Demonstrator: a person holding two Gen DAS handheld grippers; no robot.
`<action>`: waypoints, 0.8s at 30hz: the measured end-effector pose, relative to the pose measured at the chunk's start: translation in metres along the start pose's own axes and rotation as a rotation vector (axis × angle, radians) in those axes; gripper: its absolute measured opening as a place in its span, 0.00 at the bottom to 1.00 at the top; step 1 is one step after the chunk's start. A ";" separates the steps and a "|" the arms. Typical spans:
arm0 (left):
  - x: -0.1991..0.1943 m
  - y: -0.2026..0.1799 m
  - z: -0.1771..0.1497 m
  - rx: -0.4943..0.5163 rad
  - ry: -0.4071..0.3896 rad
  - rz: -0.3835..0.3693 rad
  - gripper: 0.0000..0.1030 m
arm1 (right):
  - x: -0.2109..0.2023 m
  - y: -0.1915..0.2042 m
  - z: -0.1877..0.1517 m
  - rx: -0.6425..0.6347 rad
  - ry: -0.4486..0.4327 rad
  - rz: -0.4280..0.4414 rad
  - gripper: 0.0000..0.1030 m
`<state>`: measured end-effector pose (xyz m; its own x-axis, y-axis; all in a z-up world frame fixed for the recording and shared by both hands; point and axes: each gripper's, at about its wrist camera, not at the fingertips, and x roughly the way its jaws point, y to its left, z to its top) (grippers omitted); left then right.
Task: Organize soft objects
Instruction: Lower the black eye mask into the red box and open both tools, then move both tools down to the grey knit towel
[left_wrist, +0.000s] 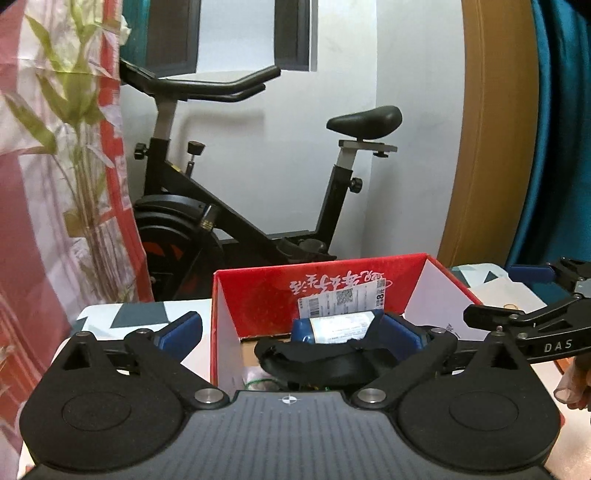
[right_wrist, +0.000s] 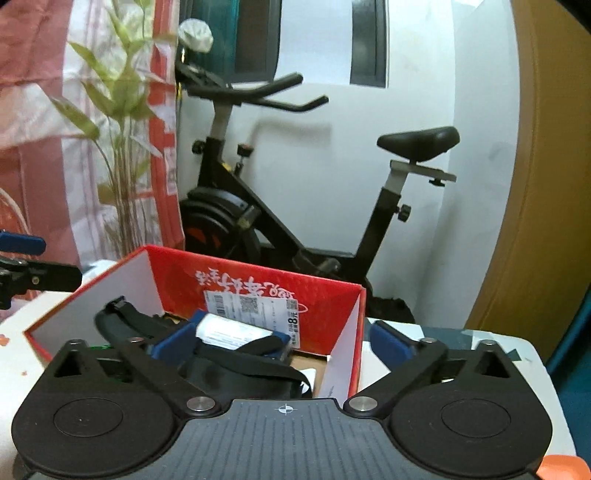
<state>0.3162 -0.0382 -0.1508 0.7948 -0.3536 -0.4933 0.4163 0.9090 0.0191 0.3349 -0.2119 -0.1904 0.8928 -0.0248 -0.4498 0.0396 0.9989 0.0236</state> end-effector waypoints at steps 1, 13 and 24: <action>-0.006 -0.001 -0.001 -0.007 -0.005 0.001 1.00 | -0.005 -0.001 -0.001 0.004 -0.009 0.004 1.00; -0.065 -0.005 -0.052 -0.132 0.001 0.084 1.00 | -0.062 -0.011 -0.042 0.147 -0.087 0.007 1.00; -0.076 0.005 -0.097 -0.208 0.070 0.140 1.00 | -0.072 -0.009 -0.096 0.197 -0.020 -0.011 1.00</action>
<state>0.2155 0.0147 -0.1973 0.8024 -0.2119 -0.5578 0.1995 0.9763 -0.0840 0.2276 -0.2155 -0.2438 0.9007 -0.0380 -0.4328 0.1345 0.9717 0.1944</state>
